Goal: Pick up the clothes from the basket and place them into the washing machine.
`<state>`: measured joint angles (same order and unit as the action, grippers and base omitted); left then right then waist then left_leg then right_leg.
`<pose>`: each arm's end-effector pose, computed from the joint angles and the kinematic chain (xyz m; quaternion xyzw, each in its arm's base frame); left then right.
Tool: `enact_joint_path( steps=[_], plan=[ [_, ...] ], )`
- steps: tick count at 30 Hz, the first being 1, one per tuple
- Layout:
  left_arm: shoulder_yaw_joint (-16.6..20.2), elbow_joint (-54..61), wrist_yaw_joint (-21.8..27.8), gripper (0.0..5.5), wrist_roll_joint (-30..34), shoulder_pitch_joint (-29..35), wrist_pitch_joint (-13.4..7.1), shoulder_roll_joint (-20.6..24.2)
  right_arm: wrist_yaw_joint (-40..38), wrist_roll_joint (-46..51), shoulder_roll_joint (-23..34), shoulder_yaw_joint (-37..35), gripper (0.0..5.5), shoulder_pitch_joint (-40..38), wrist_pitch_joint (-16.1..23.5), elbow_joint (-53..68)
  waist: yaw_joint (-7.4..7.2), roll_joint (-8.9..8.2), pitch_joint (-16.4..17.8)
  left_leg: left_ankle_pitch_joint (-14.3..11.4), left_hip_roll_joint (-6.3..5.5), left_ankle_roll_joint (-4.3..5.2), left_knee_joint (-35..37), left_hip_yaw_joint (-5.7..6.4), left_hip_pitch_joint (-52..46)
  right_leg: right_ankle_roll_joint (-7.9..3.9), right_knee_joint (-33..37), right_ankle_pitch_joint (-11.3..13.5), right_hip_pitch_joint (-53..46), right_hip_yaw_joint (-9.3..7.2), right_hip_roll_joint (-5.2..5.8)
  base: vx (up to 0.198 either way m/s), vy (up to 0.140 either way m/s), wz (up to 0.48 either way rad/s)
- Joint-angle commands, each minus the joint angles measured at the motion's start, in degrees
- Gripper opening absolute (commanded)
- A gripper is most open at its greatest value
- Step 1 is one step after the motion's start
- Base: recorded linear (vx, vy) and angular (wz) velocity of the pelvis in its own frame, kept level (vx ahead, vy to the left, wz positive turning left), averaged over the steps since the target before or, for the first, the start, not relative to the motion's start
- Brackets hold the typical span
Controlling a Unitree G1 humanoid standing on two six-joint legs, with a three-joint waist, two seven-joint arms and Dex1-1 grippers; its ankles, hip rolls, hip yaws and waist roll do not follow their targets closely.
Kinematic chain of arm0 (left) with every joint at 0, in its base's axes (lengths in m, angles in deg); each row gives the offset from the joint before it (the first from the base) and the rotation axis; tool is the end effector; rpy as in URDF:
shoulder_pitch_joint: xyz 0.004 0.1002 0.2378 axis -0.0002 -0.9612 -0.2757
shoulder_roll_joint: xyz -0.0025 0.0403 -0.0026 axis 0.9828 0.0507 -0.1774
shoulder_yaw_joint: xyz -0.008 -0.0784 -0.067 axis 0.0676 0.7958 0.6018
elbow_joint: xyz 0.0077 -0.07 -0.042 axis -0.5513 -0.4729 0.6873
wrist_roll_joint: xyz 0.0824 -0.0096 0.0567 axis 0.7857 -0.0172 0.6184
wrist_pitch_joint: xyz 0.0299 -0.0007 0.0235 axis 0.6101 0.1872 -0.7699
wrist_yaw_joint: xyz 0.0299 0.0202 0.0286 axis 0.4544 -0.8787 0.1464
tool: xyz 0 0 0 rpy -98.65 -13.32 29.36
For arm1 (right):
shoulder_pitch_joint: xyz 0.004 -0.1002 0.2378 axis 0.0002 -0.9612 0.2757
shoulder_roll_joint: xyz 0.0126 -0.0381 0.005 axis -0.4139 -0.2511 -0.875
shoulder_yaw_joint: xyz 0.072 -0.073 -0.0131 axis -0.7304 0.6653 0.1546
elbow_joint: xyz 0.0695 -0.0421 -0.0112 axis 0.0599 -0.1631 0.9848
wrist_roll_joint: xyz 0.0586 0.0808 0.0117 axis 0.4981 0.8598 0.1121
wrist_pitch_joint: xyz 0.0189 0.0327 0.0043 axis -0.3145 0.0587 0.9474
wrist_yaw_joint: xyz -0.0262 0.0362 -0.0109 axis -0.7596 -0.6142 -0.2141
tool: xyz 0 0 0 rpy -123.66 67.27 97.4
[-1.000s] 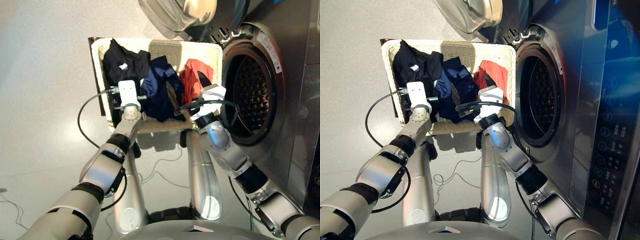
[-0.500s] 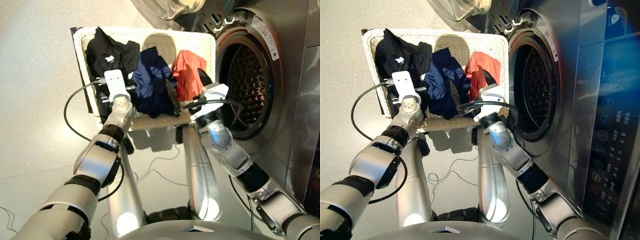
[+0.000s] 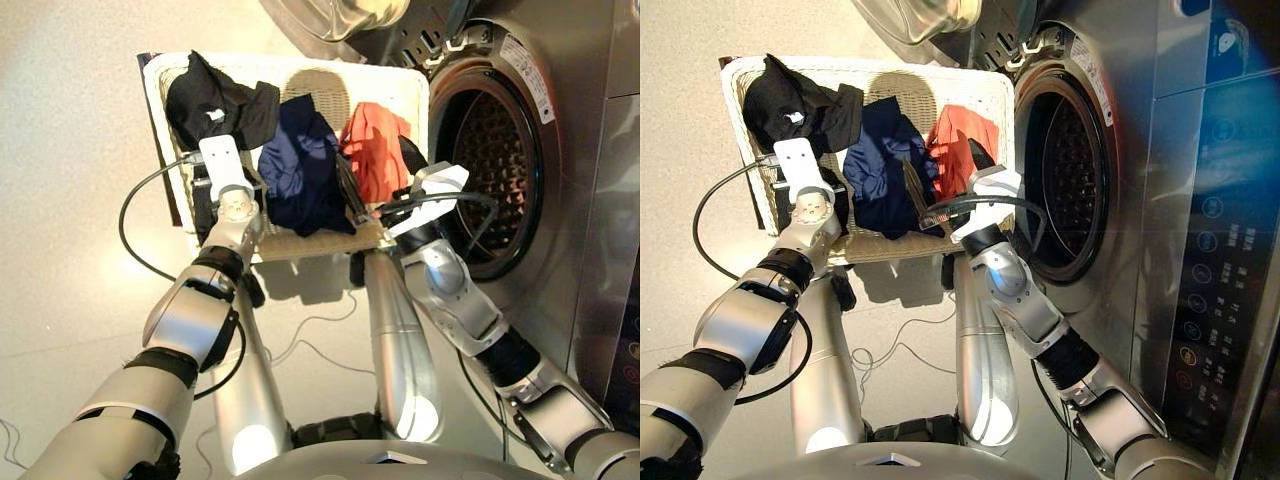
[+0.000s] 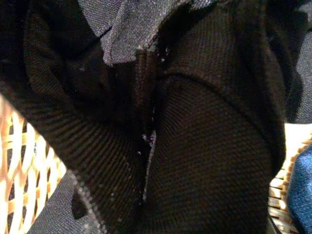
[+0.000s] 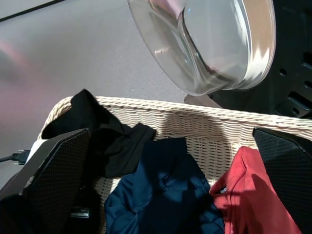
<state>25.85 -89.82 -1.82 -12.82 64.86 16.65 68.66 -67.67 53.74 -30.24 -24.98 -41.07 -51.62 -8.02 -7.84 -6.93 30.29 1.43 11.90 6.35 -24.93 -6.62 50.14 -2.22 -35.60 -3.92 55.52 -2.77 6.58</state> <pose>0.3514 0.1623 0.1071 0.0123 0.0223 0.2036 0.9787 0.2373 -0.0935 0.1300 0.0739 -0.2401 0.2427 0.9370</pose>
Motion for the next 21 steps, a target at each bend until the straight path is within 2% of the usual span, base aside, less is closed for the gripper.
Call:
enact_joint_path(
  steps=[1, 2, 6, 7, 8, 9, 10, 11, 12, 17, 21],
  plan=[
    [1.2, -1.4, 0.5, 0.0, 1.2, 0.1, -0.4, 1.8, 0.7, 1.0, 0.5, -1.5, 5.5, -1.2, 4.4, 5.5, -0.3, -1.15, -0.5, -4.4, -0.56, -0.37, -3.0, 0.36, -2.8, -5.95, 7.5, 5.3, -5.0, 0.66, 2.09, 0.0, 0.0, 0.0],
    [1.0, -0.3, 0.6, 0.0, 1.4, -0.6, -0.8, 1.5, 0.7, 0.9, 0.5, -1.6, 5.5, -1.4, 4.2, 5.2, -0.17, -1.11, -0.5, -4.0, -0.75, -0.35, -1.9, 0.07, -3.9, -6.04, 8.7, 5.7, -5.9, 0.72, 2.15, 0.058, 0.07, -0.038],
    [-0.3, 9.4, -0.5, 0.0, 4.2, -7.5, -3.5, -0.5, 0.1, 0.1, 0.9, -3.5, 5.5, -2.7, 3.6, 2.7, 1.0, 0.15, -0.5, -1.5, -2.82, -0.59, 6.4, -1.36, -11.9, -6.87, 15.5, 8.1, -13.0, 0.77, 2.85, 0.074, 0.059, -0.076],
    [-0.3, 9.5, -0.6, 0.0, 4.3, -7.6, -3.5, -0.5, 0.1, 0.1, 0.9, -3.5, 5.5, -2.8, 3.6, 2.7, 1.03, 0.1, -0.5, -1.4, -2.85, -0.59, 6.7, -1.42, -12.2, -6.87, 15.6, 8.1, -13.2, 0.8, 2.86, 0.059, 0.035, -0.105],
    [-0.7, 12.9, -0.8, 0.0, 5.0, -9.4, -4.0, -0.6, 0.1, -0.3, 1.1, -4.2, 5.5, -3.3, 3.4, 2.4, 1.3, 0.37, -0.5, -1.1, -3.36, -0.66, 7.8, -1.65, -13.6, -6.92, 16.6, 8.5, -14.6, 0.82, 2.97, 0.092, 0.04, -0.053],
    [-1.0, 21.9, -0.9, 0.0, 6.5, -14.4, -5.8, -0.5, -0.4, -1.0, 1.0, -5.5, 5.5, -4.7, 2.8, 0.8, 2.12, 1.1, -0.5, 0.1, -4.7, -0.63, 11.5, -1.87, -17.5, -7.08, 19.4, 9.4, -18.4, 0.8, 3.44, 0.121, 0.043, -0.013],
    [-1.1, 25.1, -1.0, 0.0, 7.4, -16.5, -6.0, -0.3, -0.5, -1.5, 1.0, -6.1, 5.5, -5.2, 2.3, 0.0, 2.49, 1.32, -0.5, 0.5, -5.29, -0.72, 13.1, -1.96, -19.3, -7.16, 20.7, 9.7, -20.0, 0.63, 3.59, 0.099, 0.029, -0.018],
    [-1.1, 25.1, -1.1, 0.0, 7.5, -16.6, -6.0, -0.3, -0.5, -1.5, 1.0, -6.0, 5.5, -5.2, 2.3, 0.0, 2.49, 1.3, -0.5, 0.6, -5.31, -0.72, 13.3, -1.98, -19.4, -7.16, 20.8, 9.8, -20.1, 0.63, 3.6, 0.106, 0.028, -0.003],
    [-0.4, 33.4, -0.4, 0.0, 9.5, -21.0, -7.2, 0.7, -0.6, -2.3, 0.7, -7.4, 5.5, -6.2, 1.3, -2.2, 3.45, 2.02, -0.5, 1.4, -6.19, -0.71, 16.6, -2.26, -23.5, -7.35, 23.3, 10.3, -23.9, 0.48, 4.03, 0.106, 0.03, 0.035],
    [0.8, 46.8, 3.3, 0.0, 13.7, -28.7, -8.8, 3.1, 0.8, -3.9, 1.3, -10.1, 5.5, -8.1, -0.9, -5.8, 5.43, 2.95, -0.5, 2.5, -7.35, -0.99, 22.1, -3.13, -32.0, -8.1, 27.8, 11.4, -32.1, 0.1, 5.25, 0.099, 0.031, 0.063],
    [0.5, 54.9, 7.7, 0.0, 15.9, -31.4, -10.5, 5.5, 3.0, -6.8, 2.0, -10.0, 5.5, -7.4, -2.6, -7.2, 6.42, 3.72, -2.4, 2.9, -7.52, -0.99, 24.7, -3.44, -35.7, -8.53, 29.4, 11.7, -35.3, -0.3, 5.98, 0.075, 0.035, 0.038]
  ],
)
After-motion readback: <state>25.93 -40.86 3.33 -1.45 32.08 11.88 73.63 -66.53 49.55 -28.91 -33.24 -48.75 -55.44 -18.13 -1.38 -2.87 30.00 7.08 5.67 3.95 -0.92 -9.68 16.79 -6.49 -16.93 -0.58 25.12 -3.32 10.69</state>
